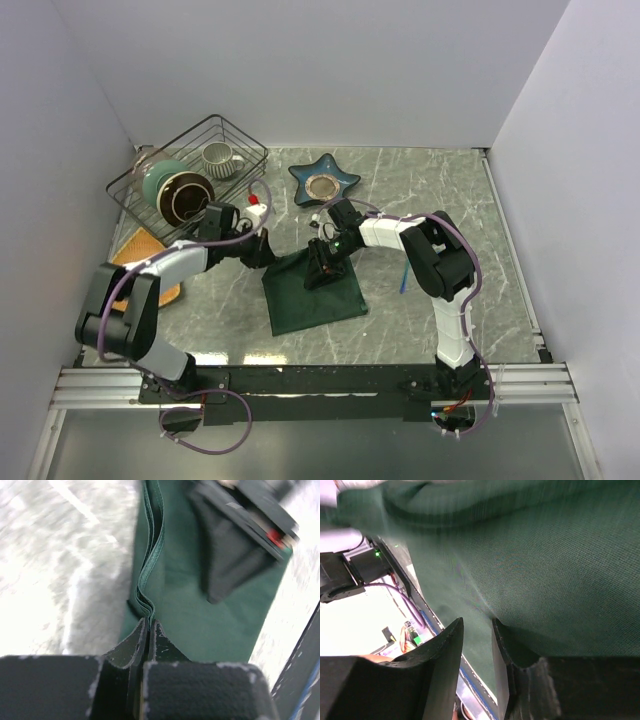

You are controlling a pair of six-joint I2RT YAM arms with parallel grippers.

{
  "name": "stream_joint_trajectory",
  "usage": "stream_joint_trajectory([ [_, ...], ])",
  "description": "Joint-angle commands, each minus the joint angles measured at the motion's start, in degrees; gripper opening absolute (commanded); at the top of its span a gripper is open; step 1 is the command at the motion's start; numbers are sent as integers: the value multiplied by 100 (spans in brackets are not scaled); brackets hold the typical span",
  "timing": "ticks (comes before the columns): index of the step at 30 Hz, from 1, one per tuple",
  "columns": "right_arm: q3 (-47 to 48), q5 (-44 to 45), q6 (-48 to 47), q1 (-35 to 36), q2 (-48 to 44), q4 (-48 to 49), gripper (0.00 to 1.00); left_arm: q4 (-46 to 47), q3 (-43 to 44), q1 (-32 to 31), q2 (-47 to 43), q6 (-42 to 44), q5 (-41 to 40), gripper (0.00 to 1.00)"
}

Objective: Fold the napkin into a case and place the utensils inside
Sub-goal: Pick up the lower triangle-folded napkin from the center of the board, then fold the lower triangle-folded napkin at the center of the board.

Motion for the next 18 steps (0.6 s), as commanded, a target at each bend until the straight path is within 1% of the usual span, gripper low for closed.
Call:
stream_joint_trajectory([
  [1,-42,424,-67,-68,42,-24,38,-60,-163,-250,-544,1272,123,1],
  [4,-50,397,-23,-76,-45,-67,39,-262,-243,-470,-729,1703,18,1],
  [7,-138,371,-84,-94,-326,-181,40,-482,-295,-620,-861,2081,-105,1],
  [11,-174,283,-330,-164,-730,-733,42,-912,-278,-760,-967,2688,-290,1],
  [12,-191,231,-496,-199,-810,-857,42,-983,-278,-787,-976,2985,-316,1],
  [14,-191,160,-698,-252,-1047,-1278,43,-1141,-287,-927,-1011,3277,-369,1],
  [15,-174,116,-943,-261,-1126,-1411,43,-1229,-304,-980,-1046,3522,-396,1],
  [18,-138,20,-1357,-366,-1477,-1912,44,-1238,-471,-1226,-1187,3918,-527,1],
])
